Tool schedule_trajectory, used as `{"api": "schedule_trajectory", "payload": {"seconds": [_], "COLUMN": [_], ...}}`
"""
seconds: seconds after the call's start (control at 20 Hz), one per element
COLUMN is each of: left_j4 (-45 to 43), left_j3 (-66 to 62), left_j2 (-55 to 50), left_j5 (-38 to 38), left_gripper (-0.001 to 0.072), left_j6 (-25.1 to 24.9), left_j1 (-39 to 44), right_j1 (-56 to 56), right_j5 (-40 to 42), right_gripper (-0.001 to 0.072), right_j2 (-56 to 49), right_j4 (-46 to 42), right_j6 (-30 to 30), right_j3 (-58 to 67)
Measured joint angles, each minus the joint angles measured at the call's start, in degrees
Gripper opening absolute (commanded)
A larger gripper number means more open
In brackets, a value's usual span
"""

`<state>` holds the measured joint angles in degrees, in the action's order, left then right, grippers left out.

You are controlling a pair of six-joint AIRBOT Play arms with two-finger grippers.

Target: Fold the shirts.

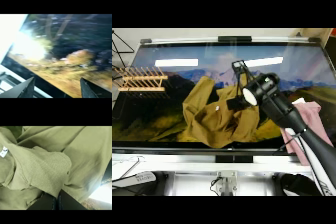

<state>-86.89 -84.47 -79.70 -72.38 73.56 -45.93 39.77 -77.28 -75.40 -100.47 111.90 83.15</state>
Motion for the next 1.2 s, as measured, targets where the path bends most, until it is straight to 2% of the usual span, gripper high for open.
{"api": "schedule_trajectory", "payload": {"seconds": [0.1, 0.45, 0.7, 1.05, 1.1, 1.2], "left_j4": [1.62, 8.96, 9.62, 9.81, 9.81, 9.77], "left_j3": [-0.22, -9.55, -15.93, -17.53, -17.57, -17.64], "left_j2": [-3.78, -18.71, -26.77, -32.59, -33.03, -33.59], "left_j5": [1.95, 3.21, 2.78, 2.86, 2.84, 2.73], "left_gripper": [0.0630, 0.0641, 0.0634, 0.0619, 0.0556, 0.0376], "left_j6": [-3.91, -14.95, -18.53, -21.53, -21.68, -21.79], "left_j1": [-2.19, -4.24, -4.00, -1.27, -0.96, -0.55], "right_j1": [0.00, 0.00, 0.00, 0.00, 0.00, 0.00], "right_j5": [-0.31, -1.79, -2.32, -2.43, -2.51, -2.58], "right_gripper": [0.0062, 0.0062, 0.0062, 0.0062, 0.0062, 0.0062], "right_j2": [-0.09, -1.31, -1.62, -1.66, -1.66, -1.66], "right_j4": [0.00, -0.04, -0.11, -0.42, -0.44, -0.48], "right_j6": [0.28, 4.52, 6.05, 6.58, 6.58, 6.58], "right_j3": [0.00, -0.07, -0.07, -0.07, -0.07, -0.07]}}
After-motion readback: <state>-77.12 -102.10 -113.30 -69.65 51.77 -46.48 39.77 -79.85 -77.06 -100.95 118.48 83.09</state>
